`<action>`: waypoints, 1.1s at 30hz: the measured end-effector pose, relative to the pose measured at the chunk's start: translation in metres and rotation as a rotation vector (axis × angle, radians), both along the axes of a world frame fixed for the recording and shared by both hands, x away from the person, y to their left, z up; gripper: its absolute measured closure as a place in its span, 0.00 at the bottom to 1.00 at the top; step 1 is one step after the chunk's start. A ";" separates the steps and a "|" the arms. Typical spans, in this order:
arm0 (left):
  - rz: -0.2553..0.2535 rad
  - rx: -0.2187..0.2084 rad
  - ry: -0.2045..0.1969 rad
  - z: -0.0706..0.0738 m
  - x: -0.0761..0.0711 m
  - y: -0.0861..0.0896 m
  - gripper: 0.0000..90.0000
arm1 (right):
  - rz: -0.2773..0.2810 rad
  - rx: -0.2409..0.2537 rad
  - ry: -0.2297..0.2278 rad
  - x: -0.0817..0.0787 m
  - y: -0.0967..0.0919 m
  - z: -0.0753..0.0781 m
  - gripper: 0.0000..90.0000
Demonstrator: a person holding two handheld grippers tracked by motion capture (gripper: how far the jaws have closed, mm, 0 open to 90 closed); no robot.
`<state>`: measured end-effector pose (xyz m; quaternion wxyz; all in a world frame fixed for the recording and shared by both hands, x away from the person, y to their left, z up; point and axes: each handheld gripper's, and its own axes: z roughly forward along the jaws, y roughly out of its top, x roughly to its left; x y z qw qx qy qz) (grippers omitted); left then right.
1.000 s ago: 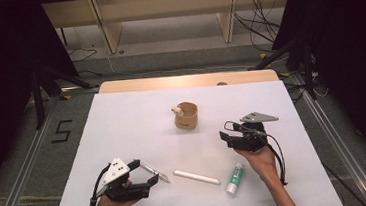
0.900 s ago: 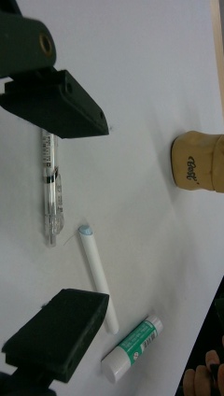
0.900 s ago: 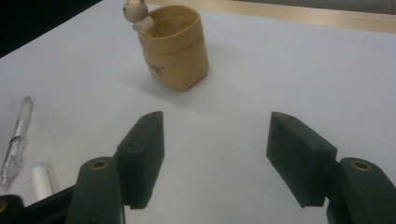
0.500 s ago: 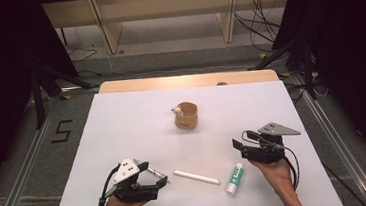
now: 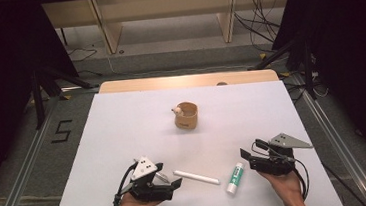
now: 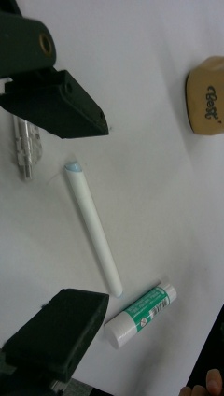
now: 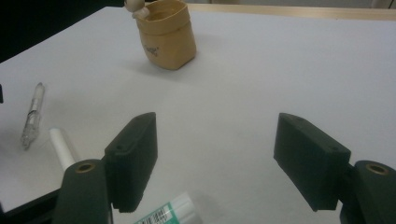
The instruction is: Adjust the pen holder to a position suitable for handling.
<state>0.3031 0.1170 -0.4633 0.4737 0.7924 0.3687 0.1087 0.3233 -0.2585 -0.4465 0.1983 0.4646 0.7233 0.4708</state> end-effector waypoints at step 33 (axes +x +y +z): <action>-0.041 0.054 0.019 0.008 0.008 -0.048 0.17 | -0.029 0.000 -0.015 -0.023 -0.003 -0.008 0.32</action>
